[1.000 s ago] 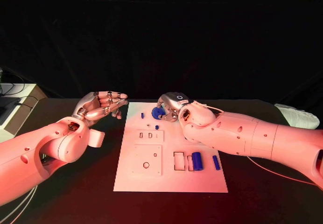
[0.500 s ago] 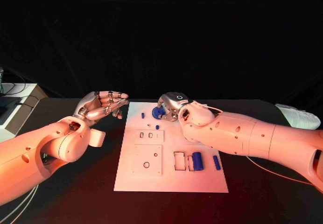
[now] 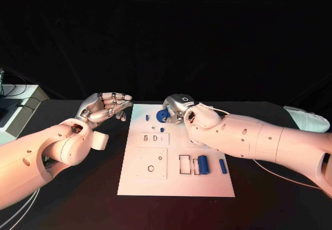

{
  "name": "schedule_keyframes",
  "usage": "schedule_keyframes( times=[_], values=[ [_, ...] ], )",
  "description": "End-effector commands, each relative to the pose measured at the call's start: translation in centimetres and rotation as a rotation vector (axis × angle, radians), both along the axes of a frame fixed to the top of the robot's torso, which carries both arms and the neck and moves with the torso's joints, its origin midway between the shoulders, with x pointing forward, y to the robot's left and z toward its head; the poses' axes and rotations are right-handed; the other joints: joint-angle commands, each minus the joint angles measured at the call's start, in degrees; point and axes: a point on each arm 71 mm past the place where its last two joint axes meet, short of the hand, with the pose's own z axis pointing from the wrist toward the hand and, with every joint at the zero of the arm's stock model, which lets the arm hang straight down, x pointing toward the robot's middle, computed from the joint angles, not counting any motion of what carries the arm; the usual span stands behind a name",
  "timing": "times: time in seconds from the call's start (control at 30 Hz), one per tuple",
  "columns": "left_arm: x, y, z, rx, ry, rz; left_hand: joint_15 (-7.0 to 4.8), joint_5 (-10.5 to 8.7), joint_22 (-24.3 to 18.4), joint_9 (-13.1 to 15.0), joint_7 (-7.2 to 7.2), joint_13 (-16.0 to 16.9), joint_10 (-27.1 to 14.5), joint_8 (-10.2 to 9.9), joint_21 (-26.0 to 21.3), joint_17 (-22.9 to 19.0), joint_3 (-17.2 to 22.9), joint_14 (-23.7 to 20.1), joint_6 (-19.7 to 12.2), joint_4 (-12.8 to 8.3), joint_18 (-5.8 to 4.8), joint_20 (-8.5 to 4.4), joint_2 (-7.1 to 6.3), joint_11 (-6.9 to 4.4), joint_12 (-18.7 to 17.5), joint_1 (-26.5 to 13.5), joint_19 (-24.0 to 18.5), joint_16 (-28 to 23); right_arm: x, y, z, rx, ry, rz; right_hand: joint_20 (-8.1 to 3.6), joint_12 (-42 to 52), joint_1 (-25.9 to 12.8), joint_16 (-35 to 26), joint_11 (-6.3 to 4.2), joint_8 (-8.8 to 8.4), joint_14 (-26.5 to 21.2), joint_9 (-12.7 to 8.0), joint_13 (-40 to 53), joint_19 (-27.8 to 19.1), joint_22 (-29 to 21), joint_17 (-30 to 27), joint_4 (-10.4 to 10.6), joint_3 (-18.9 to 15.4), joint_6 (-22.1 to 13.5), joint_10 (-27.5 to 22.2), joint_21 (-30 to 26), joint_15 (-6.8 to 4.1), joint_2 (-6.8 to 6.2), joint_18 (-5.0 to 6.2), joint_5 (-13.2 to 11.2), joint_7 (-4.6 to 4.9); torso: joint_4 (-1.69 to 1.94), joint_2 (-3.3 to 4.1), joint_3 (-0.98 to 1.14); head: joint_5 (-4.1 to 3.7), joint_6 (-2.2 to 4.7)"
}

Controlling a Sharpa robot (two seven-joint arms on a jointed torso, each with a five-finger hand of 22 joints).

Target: Assemble the parts on the task board

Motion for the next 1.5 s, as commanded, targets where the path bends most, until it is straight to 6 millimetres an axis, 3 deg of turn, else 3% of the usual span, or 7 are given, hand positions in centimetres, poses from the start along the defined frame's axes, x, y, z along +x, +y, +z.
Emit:
schedule_keyframes(
  times=[0.03, 0.1, 0.17, 0.53, 1.07, 1.5],
  values=[
    [-0.1, -0.2, 0.1, -0.003, -0.005, -0.015, -0.05, -0.12, 0.0, 0.1, -0.24, 0.0, -0.5, -0.1, 0.2, 0.0, 0.3, 0.1, -0.3, 0.1, 0.80, -0.05, 0.15, 0.04, 0.3, -0.3, -0.3, 0.2, -0.1, 0.1, -0.2, -0.008, 0.018, 0.018, 0.27, 0.1, -1.3, 0.4, 0.39, -0.31, 6.0, 0.0, 15.1, 6.0, 15.1, 15.1, 0.1, -0.8, -0.1, 6.0, 0.1, 0.26, 0.32, -0.39, 0.7, -0.01, 0.05, -0.03, 0.01, -0.05, -0.02],
    [-0.1, -0.1, 0.1, -0.002, -0.005, -0.014, -0.05, -0.12, 0.0, 0.1, -0.24, 0.0, -0.5, -0.1, 0.2, 0.0, 0.3, 0.1, -0.3, 0.1, 0.80, -0.05, 0.15, 0.04, 0.3, -0.3, -0.3, 0.2, -0.1, 0.0, -0.3, -0.008, 0.032, 0.020, 0.23, 0.1, -2.5, 0.4, 0.31, -0.29, 6.0, 0.1, 15.1, 6.0, 15.1, 15.1, 0.1, -1.2, 0.4, 6.0, 0.1, 0.18, 0.96, -0.39, 1.9, -0.11, 0.04, -0.04, 0.01, -0.03, -0.03],
    [0.0, -0.1, 0.1, -0.002, -0.005, -0.013, -0.04, -0.13, 0.1, 0.1, -0.22, 0.1, -0.5, -0.1, 0.3, -0.1, 0.3, 0.1, -0.3, 0.1, 0.80, -0.05, 0.12, 0.06, 0.3, -0.4, -0.4, 0.2, -0.1, -0.1, -0.4, -0.009, 0.049, 0.022, 0.10, 0.1, -4.7, 0.4, 0.16, -0.25, 6.0, 0.3, 15.1, 6.0, 15.1, 15.1, 0.2, -1.3, 1.0, 6.0, 0.1, 0.02, 2.43, -0.39, 3.2, -0.30, 0.03, -0.04, 0.02, -0.01, -0.02],
    [-0.1, 0.0, 0.1, 0.000, -0.004, -0.009, -0.03, -0.12, 0.1, 0.1, -0.19, 0.1, -0.6, -0.1, 0.3, -0.1, 0.3, 0.1, -0.4, 0.0, 0.80, -0.05, 0.12, 0.08, 0.3, -0.4, -0.4, 0.2, 0.0, -0.6, -0.8, -0.020, 0.100, 0.023, -0.37, 0.1, -10.4, 0.4, -0.32, -0.20, 6.0, 0.6, 15.1, 6.0, 15.1, 15.1, 0.2, -0.3, 2.4, 6.0, 0.1, -0.50, 4.61, -0.39, 5.0, -0.85, -0.02, 0.01, 0.02, 0.03, -0.25],
    [0.0, 0.3, 0.1, 0.003, -0.004, 0.000, -0.01, -0.12, 0.1, 0.1, -0.17, 0.1, -0.6, -0.2, 0.3, 0.0, 0.4, 0.1, -0.4, 0.0, 0.80, -0.04, 0.17, 0.09, 0.3, -0.3, -0.4, 0.3, 0.2, -2.4, -1.2, -0.050, 0.119, -0.014, -0.45, 0.1, -10.9, 0.4, -0.39, -0.25, 6.0, 0.6, 15.1, 6.0, 15.1, 15.1, 0.1, 0.1, 2.5, 6.0, 0.1, -0.57, 4.72, -0.39, 5.4, -0.91, 0.08, -0.02, 0.01, -0.04, -0.38],
    [0.1, 0.6, 0.0, 0.006, -0.004, 0.009, 0.00, -0.12, 0.2, 0.1, -0.13, 0.1, -0.7, -0.2, 0.4, -0.1, 0.4, 0.1, -0.5, 0.0, 0.80, -0.03, 0.20, 0.12, 0.3, -0.3, -0.5, 0.3, -0.6, -3.6, -0.6, 0.003, 0.059, -0.011, -0.50, 0.1, -11.0, 0.4, -0.45, -0.20, 6.0, 0.6, 15.1, 6.0, 15.1, 15.1, 0.0, 0.1, 2.7, 6.0, 0.1, -0.64, 4.43, -0.39, 5.3, -1.00, -0.07, 0.00, 0.06, -0.08, -0.29]
  ],
)
